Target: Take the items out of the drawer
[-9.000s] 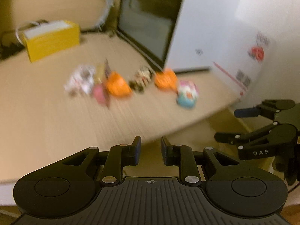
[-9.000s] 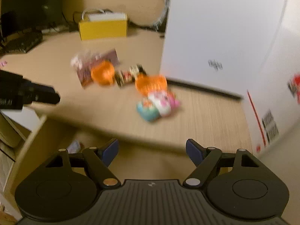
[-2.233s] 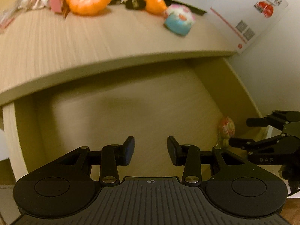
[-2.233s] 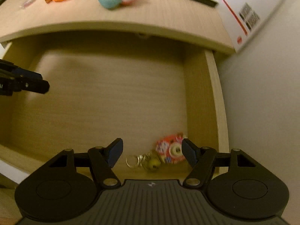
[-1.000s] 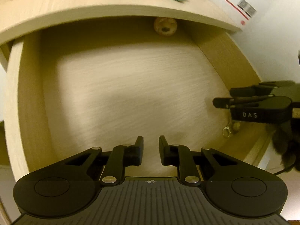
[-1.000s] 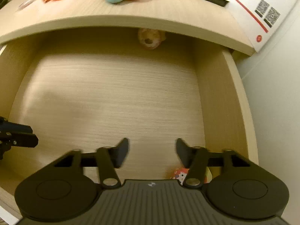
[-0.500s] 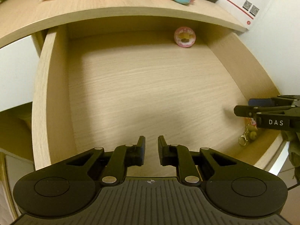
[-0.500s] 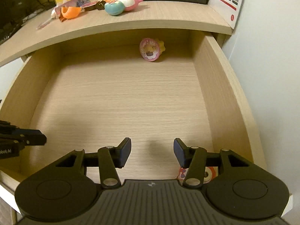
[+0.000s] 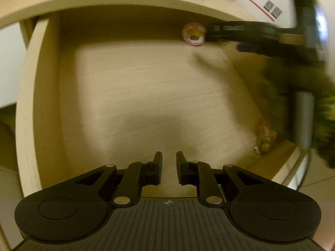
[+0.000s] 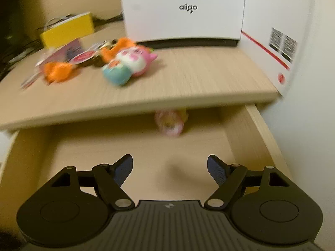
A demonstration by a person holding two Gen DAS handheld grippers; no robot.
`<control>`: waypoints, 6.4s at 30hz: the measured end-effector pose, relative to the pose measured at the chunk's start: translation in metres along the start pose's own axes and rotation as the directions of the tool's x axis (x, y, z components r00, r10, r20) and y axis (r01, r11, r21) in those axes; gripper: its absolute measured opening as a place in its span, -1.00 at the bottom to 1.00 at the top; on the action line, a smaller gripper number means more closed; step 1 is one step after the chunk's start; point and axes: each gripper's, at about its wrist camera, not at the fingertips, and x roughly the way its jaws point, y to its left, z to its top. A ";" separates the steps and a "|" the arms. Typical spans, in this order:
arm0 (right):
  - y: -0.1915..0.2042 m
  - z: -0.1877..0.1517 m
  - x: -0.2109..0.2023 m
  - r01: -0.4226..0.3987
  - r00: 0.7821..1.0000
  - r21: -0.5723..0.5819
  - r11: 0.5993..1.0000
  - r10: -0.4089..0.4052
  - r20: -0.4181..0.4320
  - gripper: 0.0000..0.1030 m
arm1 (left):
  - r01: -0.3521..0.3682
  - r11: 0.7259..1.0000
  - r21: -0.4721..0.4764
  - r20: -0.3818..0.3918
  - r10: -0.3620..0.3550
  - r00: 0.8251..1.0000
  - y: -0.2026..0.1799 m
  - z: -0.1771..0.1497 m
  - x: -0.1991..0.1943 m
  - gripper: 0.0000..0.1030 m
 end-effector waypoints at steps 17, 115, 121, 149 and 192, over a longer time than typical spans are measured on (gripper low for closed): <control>0.027 0.029 0.105 0.123 0.992 -0.166 0.979 -0.119 0.031 0.10 | 0.154 0.982 -0.109 -0.052 -0.160 0.986 0.019 0.001 0.005 -0.66; -0.049 -0.042 -0.141 -0.058 0.935 -0.109 0.992 0.016 -0.355 0.51 | 0.127 0.807 0.577 -0.108 -0.078 0.991 -0.122 0.084 0.079 -0.48; -0.048 -0.049 -0.140 -0.046 0.926 -0.085 0.995 0.010 -0.377 0.51 | 0.260 0.827 0.499 -0.195 -0.185 0.963 -0.122 0.105 0.100 -0.38; -0.052 -0.062 -0.140 -0.024 0.930 -0.077 0.997 -0.006 -0.368 0.51 | 0.086 0.725 0.683 -0.082 -0.041 0.996 -0.158 0.100 0.097 -0.34; -0.044 -0.069 -0.140 -0.020 0.945 -0.130 0.991 -0.023 -0.327 0.66 | 0.287 0.881 0.375 -0.204 -0.224 0.953 -0.117 0.132 0.087 -0.08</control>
